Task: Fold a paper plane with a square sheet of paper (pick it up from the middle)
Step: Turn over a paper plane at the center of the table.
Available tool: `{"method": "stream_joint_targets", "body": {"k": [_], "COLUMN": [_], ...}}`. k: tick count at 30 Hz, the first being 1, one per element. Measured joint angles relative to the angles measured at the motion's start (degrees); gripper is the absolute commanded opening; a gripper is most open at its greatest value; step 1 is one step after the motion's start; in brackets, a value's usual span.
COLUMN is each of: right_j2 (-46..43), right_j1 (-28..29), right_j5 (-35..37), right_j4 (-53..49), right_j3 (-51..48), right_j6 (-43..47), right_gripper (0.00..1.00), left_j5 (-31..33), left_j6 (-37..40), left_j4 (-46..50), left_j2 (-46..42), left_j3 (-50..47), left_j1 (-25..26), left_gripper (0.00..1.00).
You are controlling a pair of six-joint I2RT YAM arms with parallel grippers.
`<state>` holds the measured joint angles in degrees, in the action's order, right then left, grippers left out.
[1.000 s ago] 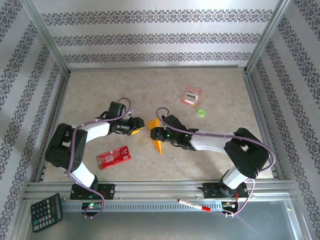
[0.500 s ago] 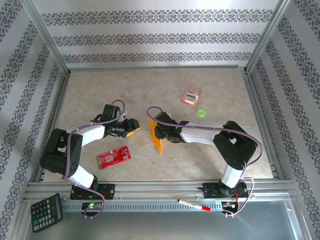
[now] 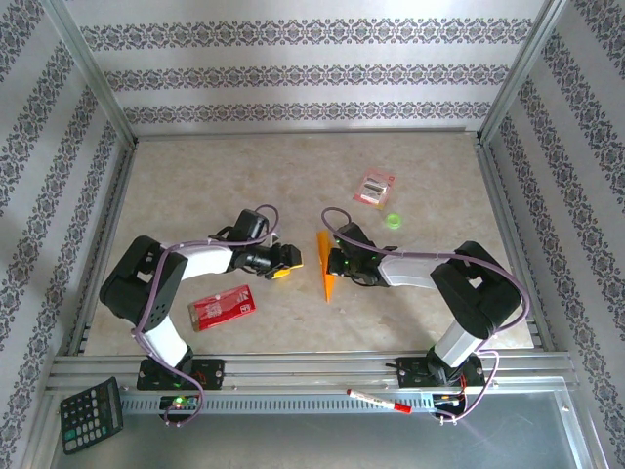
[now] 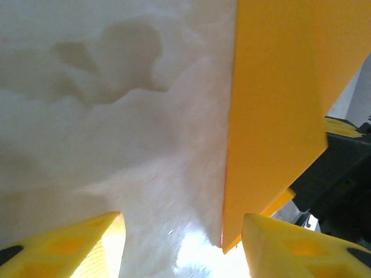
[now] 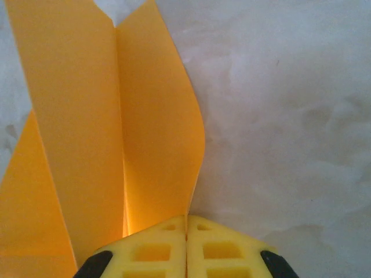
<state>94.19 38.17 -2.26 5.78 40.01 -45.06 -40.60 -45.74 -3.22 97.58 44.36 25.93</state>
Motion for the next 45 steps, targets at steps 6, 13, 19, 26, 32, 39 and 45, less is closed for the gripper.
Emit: {"method": "stream_joint_targets", "body": {"k": [6,13,19,26,32,39,45], "right_j2": [-0.09,-0.09,-0.09,-0.09,-0.59,-2.43,-2.45], "right_j1": [-0.85,-0.85,-0.85,-0.85,-1.05,-2.71,-2.93], "right_j5": [-2.43,-3.93,-4.55,-4.7,-4.68,-4.2,-3.52], "right_j4": [3.48,5.05,5.62,6.62,6.91,7.48,8.68], "right_j3": [-1.53,-1.81,-1.81,-1.81,-2.49,-4.87,-6.01], "right_j6": [-1.57,-2.75,-3.06,-3.23,-3.26,-4.61,-6.38], "right_gripper": [0.06,0.06,0.06,0.06,0.07,0.05,0.04], "left_j5": [-1.9,-2.12,-0.74,-0.31,-0.37,-1.4,-1.92], "left_j6": [-1.92,-2.03,-0.35,0.63,0.81,1.36,1.38], "left_j4": [-2.47,-2.19,0.09,2.25,2.67,2.64,2.08], "left_j2": [1.88,2.23,5.16,8.07,8.46,8.44,8.44], "left_j3": [1.29,6.01,10.8,11.43,11.43,9.9,8.15], "left_j1": [1.16,2.69,2.86,2.89,2.6,-0.24,-2.16], "left_gripper": [0.58,0.58,0.46,0.25,0.04,0.0,0.0]}}
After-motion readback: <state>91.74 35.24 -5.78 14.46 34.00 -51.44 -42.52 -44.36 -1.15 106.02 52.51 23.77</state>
